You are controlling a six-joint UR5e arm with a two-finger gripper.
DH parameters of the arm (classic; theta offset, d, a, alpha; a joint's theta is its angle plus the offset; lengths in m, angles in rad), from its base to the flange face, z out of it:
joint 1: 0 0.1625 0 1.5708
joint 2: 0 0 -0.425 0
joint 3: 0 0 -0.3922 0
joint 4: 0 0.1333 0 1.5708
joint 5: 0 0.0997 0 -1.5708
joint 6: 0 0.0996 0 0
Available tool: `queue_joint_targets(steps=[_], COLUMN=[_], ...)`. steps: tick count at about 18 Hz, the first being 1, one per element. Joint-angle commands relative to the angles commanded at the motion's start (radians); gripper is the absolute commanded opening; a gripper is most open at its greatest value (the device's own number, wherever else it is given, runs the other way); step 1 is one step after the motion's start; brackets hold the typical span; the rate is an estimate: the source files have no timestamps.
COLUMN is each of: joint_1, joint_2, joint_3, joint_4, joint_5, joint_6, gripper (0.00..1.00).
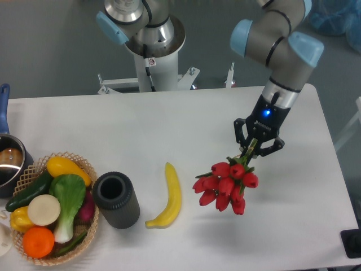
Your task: Pick up the flowers from the table
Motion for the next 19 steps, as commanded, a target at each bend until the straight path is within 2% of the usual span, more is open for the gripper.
queue_joint_targets(steps=[3,19], joint_1=[0.018,0.057], joint_2=[0.0,-0.002], joint_3=[-0.002,0.005], joint_4=[0.0,0.011], joint_5=[-0.074,-0.172], joint_6=[0.0,-0.017], gripper=[0.24,0.24])
